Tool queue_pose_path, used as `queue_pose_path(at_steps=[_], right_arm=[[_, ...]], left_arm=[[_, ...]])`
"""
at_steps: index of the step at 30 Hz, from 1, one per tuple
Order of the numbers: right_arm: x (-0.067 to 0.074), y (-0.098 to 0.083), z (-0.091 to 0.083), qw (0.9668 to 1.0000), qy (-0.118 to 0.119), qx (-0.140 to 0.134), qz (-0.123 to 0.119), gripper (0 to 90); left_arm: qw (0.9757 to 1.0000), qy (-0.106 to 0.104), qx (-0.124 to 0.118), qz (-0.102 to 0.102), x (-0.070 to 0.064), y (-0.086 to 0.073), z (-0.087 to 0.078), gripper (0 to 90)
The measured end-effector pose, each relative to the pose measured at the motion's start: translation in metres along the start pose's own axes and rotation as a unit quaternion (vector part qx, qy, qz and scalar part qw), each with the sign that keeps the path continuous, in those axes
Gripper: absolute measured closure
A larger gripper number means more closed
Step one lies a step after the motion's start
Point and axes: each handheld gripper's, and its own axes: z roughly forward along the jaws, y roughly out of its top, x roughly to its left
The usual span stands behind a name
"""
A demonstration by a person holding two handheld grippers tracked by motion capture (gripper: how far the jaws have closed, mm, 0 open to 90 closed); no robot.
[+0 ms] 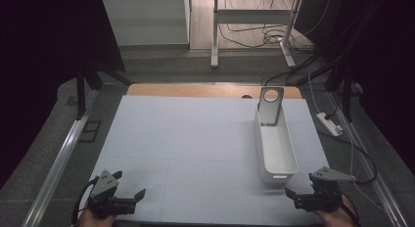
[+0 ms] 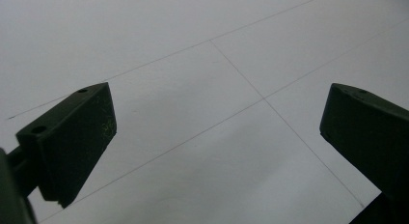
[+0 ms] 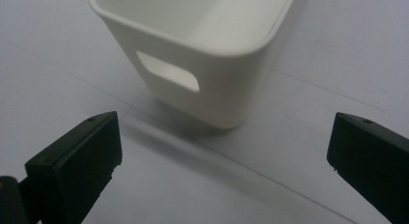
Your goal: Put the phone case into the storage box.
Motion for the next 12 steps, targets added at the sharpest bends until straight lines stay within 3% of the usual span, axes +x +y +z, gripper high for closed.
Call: queue_pose_path(at_steps=[4,12], right_arm=[[0.0011,-0.0002,-0.0019,1.0000,-0.004,-0.007,-0.002,0.0],[0.0023,-0.0002,0.0014,0.9999,-0.010,0.006,-0.007,0.0]], left_arm=[[1.0000,0.000,0.001,0.000,0.0000,0.0000,0.0000,0.3],[1.0000,0.001,0.001,0.000,-0.0006,0.0002,0.0002,0.5]])
